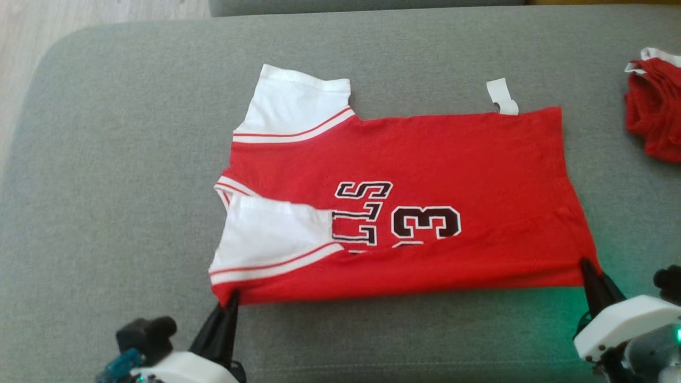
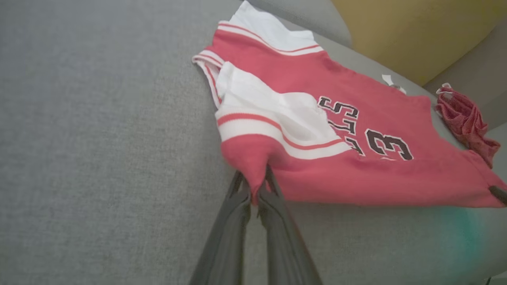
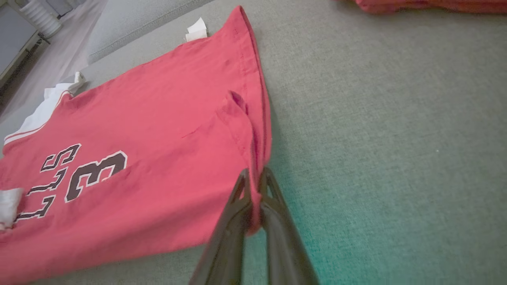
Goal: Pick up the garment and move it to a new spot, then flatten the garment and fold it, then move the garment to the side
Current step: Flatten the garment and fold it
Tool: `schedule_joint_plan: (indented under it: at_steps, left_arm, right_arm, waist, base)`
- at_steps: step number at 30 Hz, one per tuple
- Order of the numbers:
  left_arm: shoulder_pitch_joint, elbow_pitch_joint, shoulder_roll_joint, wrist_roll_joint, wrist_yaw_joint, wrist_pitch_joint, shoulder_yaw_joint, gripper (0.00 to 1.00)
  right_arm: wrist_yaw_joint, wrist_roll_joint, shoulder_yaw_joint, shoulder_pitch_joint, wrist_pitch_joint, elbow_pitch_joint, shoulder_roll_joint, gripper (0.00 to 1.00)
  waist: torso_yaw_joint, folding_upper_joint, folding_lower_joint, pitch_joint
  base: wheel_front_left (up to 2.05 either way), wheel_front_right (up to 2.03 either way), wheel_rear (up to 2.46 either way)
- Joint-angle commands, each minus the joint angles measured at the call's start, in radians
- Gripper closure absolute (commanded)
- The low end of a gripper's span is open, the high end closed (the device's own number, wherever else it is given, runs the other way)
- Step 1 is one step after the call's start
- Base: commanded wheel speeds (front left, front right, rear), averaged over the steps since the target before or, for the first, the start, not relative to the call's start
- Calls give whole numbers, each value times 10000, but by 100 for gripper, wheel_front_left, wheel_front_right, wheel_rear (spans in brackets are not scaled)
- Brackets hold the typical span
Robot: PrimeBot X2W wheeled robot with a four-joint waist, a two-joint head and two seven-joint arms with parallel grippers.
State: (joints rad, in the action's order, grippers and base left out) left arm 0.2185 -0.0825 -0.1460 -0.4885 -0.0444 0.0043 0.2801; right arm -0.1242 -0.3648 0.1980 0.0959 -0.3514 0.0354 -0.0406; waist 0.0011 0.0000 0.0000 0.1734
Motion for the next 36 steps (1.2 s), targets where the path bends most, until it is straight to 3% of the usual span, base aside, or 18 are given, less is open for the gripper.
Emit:
schedule_joint_plan:
  at_steps: [1, 2, 3, 4, 5, 6, 13, 19, 27, 36]
  left_arm:
    - [-274, -125, 53, -19, -54, -25, -275, 100]
    - [-309, 52, 87, -3, -51, -46, -223, 100]
    - [-342, 216, 134, -29, -39, -69, -188, 86]
    - [-371, 351, 163, -39, -34, -115, -172, 59]
    - [-393, 457, 175, -40, -25, -168, -166, 19]
    - [-412, 528, 173, -45, -13, -214, -173, 0]
    - [-1111, 121, -511, 300, -61, -266, -590, 0]
    - [-2812, -158, -1450, 717, 367, 394, -691, 0]
    - [-6647, 820, -2926, 622, 1476, 2382, -451, 0]
    - [-10178, 2210, -4105, -320, 1737, 4637, 334, 0]
  right_arm:
    - [-65, -126, -193, -96, 32, -269, -98, 100]
    - [-65, -126, -233, -78, 61, -188, -98, 100]
    - [-65, -92, -261, -72, 113, -112, -98, 82]
    - [-65, -66, -290, -70, 166, -46, -98, 52]
    - [-65, -53, -319, -67, 215, 1, -98, 0]
    - [-65, -46, -332, -63, 272, 27, -98, 0]
    - [-65, 352, -115, -269, 883, -375, -98, 0]
    - [-65, 559, -562, -823, 991, -929, -97, 0]
    - [-65, 816, -1795, -2473, 951, -1059, -194, 0]
    - [-65, 731, -3066, -4348, 1124, -856, -565, 0]
  waist:
    - [-35, 0, 0, -20]
    - [-63, 0, 0, -32]
    - [-94, 0, 0, -41]
    - [-127, 0, 0, -48]
    - [-161, 0, 0, -52]
    - [-198, 0, 0, -52]
    - [-468, 0, 0, 100]
    - [-646, 0, 0, 541]
    - [-1115, 0, 0, 1770]
    - [-1822, 0, 0, 3386]
  base:
    - [0, 0, 0]
    - [0, 0, 0]
    - [0, 0, 0]
    - [0, 0, 0]
    - [0, 0, 0]
    - [0, 0, 0]
    - [0, 0, 0]
    - [0, 0, 0]
    - [0, 0, 0]
    - [0, 0, 0]
